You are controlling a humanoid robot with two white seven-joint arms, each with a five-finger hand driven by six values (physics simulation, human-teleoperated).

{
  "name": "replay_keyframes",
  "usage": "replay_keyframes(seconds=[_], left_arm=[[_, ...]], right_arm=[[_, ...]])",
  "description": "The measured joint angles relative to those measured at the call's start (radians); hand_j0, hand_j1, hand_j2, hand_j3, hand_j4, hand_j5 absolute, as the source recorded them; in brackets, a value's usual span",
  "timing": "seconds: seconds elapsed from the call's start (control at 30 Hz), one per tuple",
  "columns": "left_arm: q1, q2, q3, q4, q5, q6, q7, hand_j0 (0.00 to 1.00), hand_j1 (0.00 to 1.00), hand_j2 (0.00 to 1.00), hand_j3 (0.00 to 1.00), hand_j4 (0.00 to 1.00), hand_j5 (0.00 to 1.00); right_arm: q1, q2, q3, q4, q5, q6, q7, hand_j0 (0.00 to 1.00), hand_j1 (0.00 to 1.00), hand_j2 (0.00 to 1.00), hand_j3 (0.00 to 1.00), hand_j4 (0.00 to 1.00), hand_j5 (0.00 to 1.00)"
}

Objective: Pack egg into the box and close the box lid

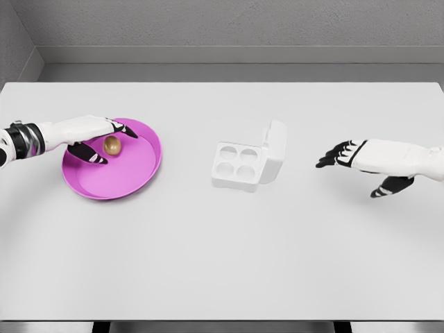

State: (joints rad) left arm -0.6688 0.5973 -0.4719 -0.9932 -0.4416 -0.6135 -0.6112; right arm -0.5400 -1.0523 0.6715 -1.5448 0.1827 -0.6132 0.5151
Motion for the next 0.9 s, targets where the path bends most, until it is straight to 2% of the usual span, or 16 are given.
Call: replay_keyframes(seconds=[0.37, 0.5, 0.53, 0.6, 0.9], left_arm=[[0.000, 0.001, 0.001, 0.028, 0.023, 0.003, -0.001, 0.78, 0.78, 0.78, 0.78, 0.78, 0.78], [0.002, 0.001, 0.000, 0.034, 0.035, 0.002, 0.000, 0.63, 0.63, 0.63, 0.63, 0.63, 0.63], [0.002, 0.003, -0.001, 0.034, 0.040, 0.002, 0.000, 0.51, 0.51, 0.51, 0.51, 0.51, 0.51], [0.003, 0.006, -0.003, 0.033, 0.056, 0.001, 0.000, 0.46, 0.46, 0.46, 0.46, 0.46, 0.46], [0.006, 0.008, -0.009, 0.020, 0.101, 0.000, 0.000, 0.40, 0.40, 0.40, 0.40, 0.40, 0.40]], right_arm=[[0.000, 0.000, 0.001, -0.001, 0.000, 0.000, 0.000, 1.00, 1.00, 1.00, 1.00, 1.00, 1.00], [0.000, 0.000, 0.001, -0.002, 0.000, 0.000, 0.001, 1.00, 1.00, 1.00, 1.00, 1.00, 1.00], [0.000, 0.000, 0.001, -0.002, 0.000, 0.000, 0.001, 1.00, 1.00, 1.00, 1.00, 1.00, 1.00], [0.000, 0.000, 0.001, -0.002, 0.000, 0.000, 0.001, 1.00, 1.00, 1.00, 1.00, 1.00, 1.00], [0.000, 0.000, 0.001, -0.003, 0.000, 0.000, 0.000, 1.00, 1.00, 1.00, 1.00, 1.00, 1.00]])
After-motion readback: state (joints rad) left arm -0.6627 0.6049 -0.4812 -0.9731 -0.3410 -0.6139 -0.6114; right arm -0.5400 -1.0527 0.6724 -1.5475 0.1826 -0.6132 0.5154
